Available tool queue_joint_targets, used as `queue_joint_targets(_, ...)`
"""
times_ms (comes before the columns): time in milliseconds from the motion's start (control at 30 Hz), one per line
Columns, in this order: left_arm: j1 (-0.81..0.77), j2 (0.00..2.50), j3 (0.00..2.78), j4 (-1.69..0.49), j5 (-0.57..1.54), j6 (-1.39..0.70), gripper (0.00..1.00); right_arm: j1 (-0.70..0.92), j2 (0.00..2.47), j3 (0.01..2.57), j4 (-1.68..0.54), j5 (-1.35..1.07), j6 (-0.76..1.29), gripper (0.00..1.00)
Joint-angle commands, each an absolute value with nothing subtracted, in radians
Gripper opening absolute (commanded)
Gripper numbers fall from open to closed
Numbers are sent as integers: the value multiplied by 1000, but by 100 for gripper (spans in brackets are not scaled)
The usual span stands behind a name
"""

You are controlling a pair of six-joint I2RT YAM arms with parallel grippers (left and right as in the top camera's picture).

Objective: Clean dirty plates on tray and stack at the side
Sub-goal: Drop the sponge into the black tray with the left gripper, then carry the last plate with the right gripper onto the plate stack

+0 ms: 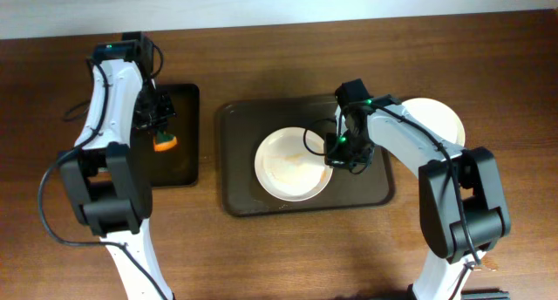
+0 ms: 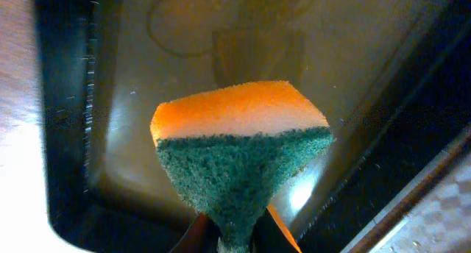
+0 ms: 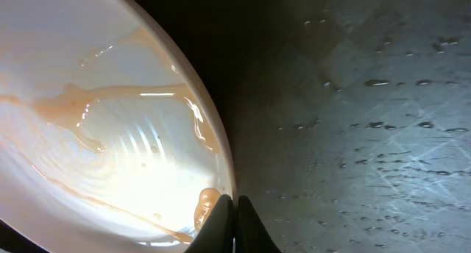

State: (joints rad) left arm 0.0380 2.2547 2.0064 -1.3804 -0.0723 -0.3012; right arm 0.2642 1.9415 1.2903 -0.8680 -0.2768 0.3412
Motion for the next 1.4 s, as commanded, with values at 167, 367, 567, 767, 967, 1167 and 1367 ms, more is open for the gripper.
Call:
queue_joint_targets(167, 38, 2294, 2003, -1416, -41, -286, 56, 277, 1938, 1322, -876, -265, 349, 4)
queue_joint_targets(367, 49, 2294, 2115, -1500, -48, -286, 100, 303, 1888, 1328, -891, -230, 349, 25)
queue_joint_targets(567, 49, 2294, 2115, -1493, -44, -286, 100, 315, 2004, 1316, -860, -224, 348, 40)
queue_joint_targets(767, 49, 2294, 2115, -1493, -44, -286, 100, 316, 2011, 1273, -812, -224, 349, 39)
queue_joint_targets(967, 49, 2294, 2115, -1493, -44, -286, 100, 313, 1997, 1279, -828, -211, 349, 4)
queue_joint_targets(1167, 49, 2294, 2115, -1493, -44, -286, 100, 436, 1748, 1557, -1153, 325, 379, 4)
queue_joint_targets(1367, 49, 2294, 2115, -1493, -44, -286, 100, 758, 1691, 1771, -1359, 916, 379, 4)
